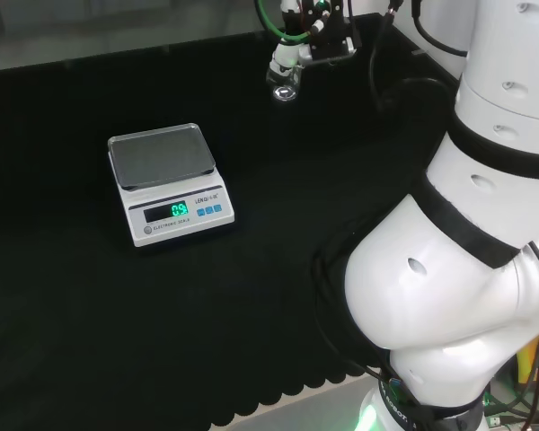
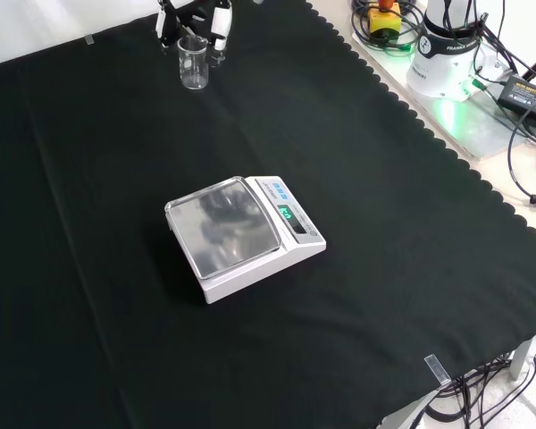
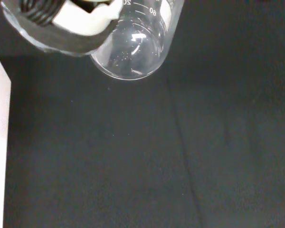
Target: Put the beaker on the electronic balance.
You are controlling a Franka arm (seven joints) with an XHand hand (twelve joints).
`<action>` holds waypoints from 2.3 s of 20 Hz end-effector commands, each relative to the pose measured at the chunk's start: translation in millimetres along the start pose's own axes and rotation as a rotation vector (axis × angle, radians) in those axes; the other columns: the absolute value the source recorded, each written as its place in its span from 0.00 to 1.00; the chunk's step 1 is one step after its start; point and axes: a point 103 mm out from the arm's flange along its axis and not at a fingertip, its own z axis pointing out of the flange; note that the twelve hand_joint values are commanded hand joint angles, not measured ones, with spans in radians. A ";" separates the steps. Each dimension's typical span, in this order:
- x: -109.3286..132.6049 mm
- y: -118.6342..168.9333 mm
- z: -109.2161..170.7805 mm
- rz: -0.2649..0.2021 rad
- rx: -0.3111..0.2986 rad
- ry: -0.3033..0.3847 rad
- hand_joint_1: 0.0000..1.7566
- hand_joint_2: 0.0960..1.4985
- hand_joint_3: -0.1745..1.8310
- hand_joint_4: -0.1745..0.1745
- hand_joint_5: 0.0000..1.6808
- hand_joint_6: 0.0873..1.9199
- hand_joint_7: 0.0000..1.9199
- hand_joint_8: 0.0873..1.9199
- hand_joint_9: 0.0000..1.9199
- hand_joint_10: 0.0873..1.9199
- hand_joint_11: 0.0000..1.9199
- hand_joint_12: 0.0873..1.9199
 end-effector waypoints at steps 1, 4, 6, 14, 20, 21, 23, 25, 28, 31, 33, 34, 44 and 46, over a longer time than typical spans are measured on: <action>-6.7 6.9 -0.2 -0.024 0.019 0.014 0.64 0.67 0.10 0.42 0.67 0.37 0.62 0.32 0.83 0.00 0.89 0.21; -0.7 13.3 -1.4 -0.069 0.021 0.014 0.64 0.67 0.10 0.42 0.67 0.37 0.62 0.32 0.83 0.00 0.89 0.21; 11.5 16.4 -2.5 -0.088 0.024 0.012 0.65 0.67 0.10 0.41 0.67 0.37 0.62 0.32 0.83 0.00 0.89 0.21; 49.4 29.0 -5.0 -0.195 0.033 0.014 0.65 0.67 0.10 0.39 0.67 0.37 0.62 0.32 0.83 0.00 0.89 0.21; 90.6 38.6 1.7 -0.271 0.068 -0.015 0.65 0.67 0.10 0.36 0.67 0.37 0.62 0.32 0.83 0.00 0.89 0.21; 95.8 40.1 2.6 -0.281 0.072 -0.021 0.65 0.67 0.10 0.36 0.67 0.37 0.62 0.32 0.83 0.00 0.89 0.21; 105.4 42.9 3.6 -0.299 0.081 -0.034 0.65 0.67 0.10 0.35 0.67 0.37 0.62 0.32 0.83 0.00 0.89 0.21; 118.7 45.7 4.4 -0.314 0.086 -0.050 0.65 0.67 0.10 0.35 0.67 0.37 0.62 0.32 0.83 0.00 0.89 0.21; 137.7 48.5 5.3 -0.338 0.091 -0.065 0.65 0.67 0.10 0.35 0.67 0.37 0.62 0.32 0.83 0.00 0.89 0.21; 154.0 51.2 8.4 -0.370 0.096 -0.079 0.65 0.67 0.10 0.34 0.67 0.37 0.62 0.32 0.83 0.00 0.89 0.20; 163.5 52.8 12.1 -0.373 0.106 -0.087 0.65 0.67 0.10 0.34 0.67 0.37 0.62 0.32 0.83 0.00 0.89 0.20; 168.0 53.2 14.4 -0.380 0.109 -0.093 0.65 0.67 0.10 0.34 0.67 0.37 0.62 0.32 0.83 0.00 0.89 0.20; 191.3 52.4 35.6 -0.367 0.070 -0.085 0.65 0.67 0.10 0.33 0.67 0.37 0.62 0.32 0.83 0.00 0.89 0.20; 193.1 53.1 38.0 -0.357 0.059 -0.083 0.65 0.67 0.10 0.33 0.67 0.37 0.62 0.32 0.83 0.00 0.89 0.20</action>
